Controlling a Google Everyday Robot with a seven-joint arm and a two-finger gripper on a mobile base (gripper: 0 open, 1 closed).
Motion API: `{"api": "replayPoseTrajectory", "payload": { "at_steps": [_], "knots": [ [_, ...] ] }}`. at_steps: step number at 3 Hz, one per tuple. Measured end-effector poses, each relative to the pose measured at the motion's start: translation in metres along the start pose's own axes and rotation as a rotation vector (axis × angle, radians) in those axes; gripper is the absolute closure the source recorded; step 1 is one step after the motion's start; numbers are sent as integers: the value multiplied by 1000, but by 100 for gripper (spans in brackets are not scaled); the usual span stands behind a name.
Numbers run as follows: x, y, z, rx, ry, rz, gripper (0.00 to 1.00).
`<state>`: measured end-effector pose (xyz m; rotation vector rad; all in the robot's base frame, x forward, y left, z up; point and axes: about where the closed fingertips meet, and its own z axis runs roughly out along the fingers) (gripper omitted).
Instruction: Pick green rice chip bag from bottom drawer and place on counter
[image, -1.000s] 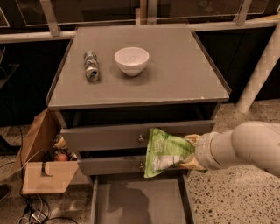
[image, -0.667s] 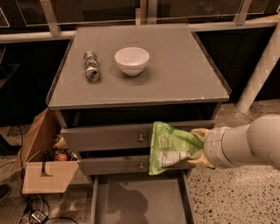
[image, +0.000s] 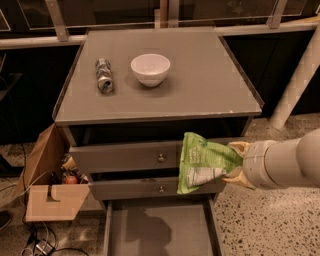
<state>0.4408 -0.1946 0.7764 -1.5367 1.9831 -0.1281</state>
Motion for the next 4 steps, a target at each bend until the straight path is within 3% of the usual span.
{"api": "replayPoseTrajectory", "payload": {
  "at_steps": [1, 2, 4],
  "knots": [
    [7, -17, -27, 65, 30, 16, 100],
    [7, -40, -61, 169, 53, 22, 100],
    [0, -53, -71, 204, 61, 22, 100]
  ]
}}
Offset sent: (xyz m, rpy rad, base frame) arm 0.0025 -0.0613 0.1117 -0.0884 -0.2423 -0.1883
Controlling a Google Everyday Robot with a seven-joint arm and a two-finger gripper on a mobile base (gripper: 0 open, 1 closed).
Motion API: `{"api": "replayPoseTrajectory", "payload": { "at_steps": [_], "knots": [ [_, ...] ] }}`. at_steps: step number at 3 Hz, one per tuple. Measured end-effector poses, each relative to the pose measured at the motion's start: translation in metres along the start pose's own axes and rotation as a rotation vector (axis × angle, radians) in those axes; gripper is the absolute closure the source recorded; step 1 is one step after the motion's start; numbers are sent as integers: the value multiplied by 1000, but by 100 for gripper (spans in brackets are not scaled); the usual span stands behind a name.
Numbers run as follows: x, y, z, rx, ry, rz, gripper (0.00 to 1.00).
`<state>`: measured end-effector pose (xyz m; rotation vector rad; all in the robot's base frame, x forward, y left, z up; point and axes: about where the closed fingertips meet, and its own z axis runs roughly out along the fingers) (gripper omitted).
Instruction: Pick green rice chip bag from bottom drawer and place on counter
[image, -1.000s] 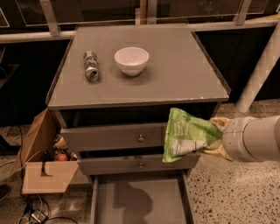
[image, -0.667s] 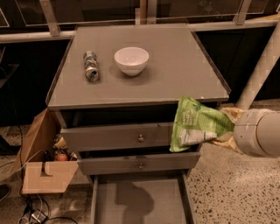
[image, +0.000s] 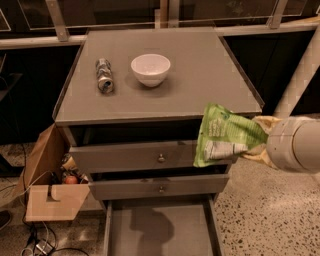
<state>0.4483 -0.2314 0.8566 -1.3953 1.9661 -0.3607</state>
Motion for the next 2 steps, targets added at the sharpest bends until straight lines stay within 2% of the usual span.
{"api": "replayPoseTrajectory", "payload": {
  "at_steps": [2],
  "knots": [
    [-37, -77, -2, 112, -7, 4, 100]
  ]
}}
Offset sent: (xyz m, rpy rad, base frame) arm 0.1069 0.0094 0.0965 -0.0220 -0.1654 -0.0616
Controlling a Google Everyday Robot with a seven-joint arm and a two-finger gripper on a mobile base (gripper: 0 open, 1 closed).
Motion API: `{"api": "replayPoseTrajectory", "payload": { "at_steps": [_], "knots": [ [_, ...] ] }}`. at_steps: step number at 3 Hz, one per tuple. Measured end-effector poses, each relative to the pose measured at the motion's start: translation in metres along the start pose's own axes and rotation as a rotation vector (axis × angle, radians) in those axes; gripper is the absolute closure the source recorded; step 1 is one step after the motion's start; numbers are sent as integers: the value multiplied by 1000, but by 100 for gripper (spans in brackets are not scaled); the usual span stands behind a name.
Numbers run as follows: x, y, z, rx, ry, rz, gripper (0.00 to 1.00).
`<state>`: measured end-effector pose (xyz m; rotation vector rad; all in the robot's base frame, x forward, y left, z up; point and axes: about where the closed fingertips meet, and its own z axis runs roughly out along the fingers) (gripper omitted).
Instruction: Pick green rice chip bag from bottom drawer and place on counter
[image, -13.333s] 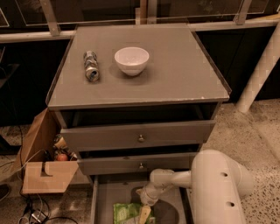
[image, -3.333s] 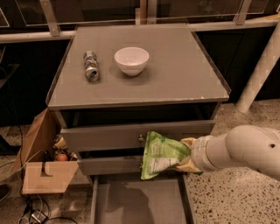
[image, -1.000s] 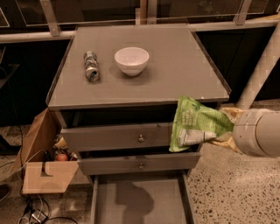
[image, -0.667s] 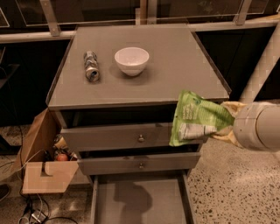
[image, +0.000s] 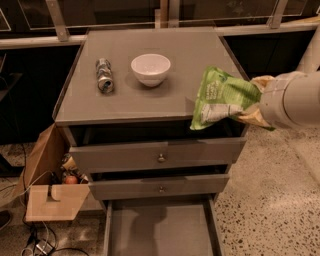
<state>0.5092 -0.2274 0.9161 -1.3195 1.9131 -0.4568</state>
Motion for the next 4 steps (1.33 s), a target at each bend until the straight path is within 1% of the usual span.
{"api": "replayPoseTrajectory", "payload": {
  "at_steps": [1, 2, 3, 4],
  "knots": [
    [-22, -34, 8, 39, -2, 4, 100],
    [-35, -66, 13, 66, 9, 0, 100],
    [-37, -100, 23, 70, 44, -8, 100],
    [-35, -124, 42, 47, 81, -21, 100]
  ]
}}
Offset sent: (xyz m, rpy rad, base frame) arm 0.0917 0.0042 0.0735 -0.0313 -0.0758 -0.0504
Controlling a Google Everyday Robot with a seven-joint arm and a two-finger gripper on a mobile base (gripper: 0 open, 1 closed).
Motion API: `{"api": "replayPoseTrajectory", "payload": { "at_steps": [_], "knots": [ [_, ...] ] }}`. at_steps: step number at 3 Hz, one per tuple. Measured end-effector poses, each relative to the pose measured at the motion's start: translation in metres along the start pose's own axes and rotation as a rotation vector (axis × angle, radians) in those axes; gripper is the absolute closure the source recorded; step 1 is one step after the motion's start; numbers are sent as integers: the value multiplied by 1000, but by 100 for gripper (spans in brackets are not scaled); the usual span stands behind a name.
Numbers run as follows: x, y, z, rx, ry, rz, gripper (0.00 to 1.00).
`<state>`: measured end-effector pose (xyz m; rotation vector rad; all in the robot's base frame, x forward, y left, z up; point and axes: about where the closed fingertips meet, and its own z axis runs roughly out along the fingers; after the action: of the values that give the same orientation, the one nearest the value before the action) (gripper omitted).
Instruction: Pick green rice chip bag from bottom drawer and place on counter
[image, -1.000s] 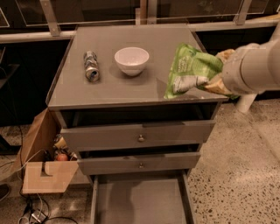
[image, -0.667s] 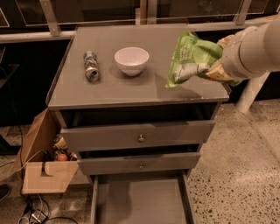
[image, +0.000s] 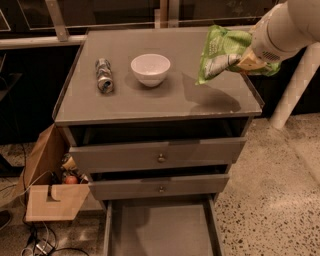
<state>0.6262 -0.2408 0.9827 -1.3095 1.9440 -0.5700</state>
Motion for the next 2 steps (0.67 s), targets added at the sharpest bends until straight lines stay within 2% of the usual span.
{"api": "replayPoseTrajectory", "payload": {
  "at_steps": [1, 2],
  "knots": [
    [-4, -2, 38, -99, 4, -1, 100],
    [-14, 12, 71, -197, -5, 2, 100]
  ]
}}
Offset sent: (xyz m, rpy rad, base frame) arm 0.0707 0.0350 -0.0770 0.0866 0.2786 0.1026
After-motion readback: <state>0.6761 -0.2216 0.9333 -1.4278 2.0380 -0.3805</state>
